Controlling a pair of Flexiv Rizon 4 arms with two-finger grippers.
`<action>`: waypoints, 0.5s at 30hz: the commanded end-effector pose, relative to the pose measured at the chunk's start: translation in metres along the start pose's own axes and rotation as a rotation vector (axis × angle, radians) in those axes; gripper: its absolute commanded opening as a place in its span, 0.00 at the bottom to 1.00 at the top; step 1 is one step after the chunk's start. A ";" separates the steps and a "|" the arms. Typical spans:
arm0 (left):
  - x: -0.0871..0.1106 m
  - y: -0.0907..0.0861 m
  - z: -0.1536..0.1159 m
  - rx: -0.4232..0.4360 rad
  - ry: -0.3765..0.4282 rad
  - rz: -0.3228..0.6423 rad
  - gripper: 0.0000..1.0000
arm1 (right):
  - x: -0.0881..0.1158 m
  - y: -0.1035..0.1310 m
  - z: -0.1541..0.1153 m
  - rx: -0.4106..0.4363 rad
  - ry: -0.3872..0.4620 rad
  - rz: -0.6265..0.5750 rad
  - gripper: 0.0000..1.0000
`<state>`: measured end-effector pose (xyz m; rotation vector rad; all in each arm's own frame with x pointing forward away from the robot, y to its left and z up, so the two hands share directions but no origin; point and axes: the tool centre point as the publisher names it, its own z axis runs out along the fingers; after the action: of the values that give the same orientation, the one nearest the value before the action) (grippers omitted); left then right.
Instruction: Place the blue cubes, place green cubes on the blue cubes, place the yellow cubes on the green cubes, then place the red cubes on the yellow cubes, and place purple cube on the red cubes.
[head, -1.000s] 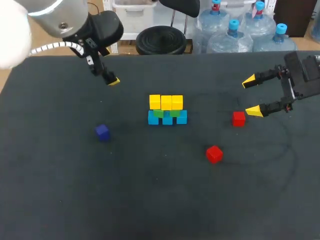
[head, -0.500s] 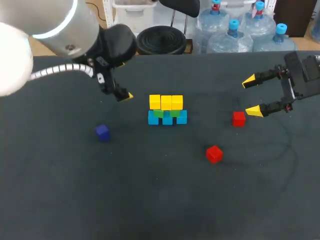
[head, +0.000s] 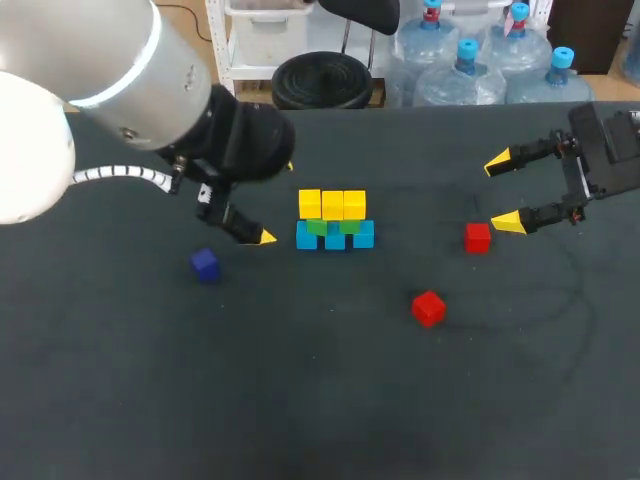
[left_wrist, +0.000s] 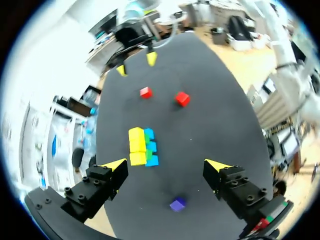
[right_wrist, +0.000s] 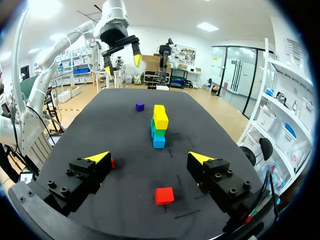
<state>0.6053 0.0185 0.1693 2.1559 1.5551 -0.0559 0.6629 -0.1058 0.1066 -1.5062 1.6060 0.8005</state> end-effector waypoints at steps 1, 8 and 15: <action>0.000 0.006 0.005 0.071 -0.056 0.183 1.00 | 0.000 0.000 0.001 0.001 -0.001 -0.001 1.00; -0.020 0.002 0.020 0.122 -0.069 0.360 1.00 | 0.000 0.000 0.001 0.001 -0.001 -0.001 1.00; -0.037 -0.005 0.032 0.177 -0.080 0.469 1.00 | 0.000 0.000 0.001 0.001 -0.001 -0.001 1.00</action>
<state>0.5895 -0.0169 0.1523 2.5245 1.0067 -0.1081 0.6629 -0.1058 0.1066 -1.5062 1.6060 0.8005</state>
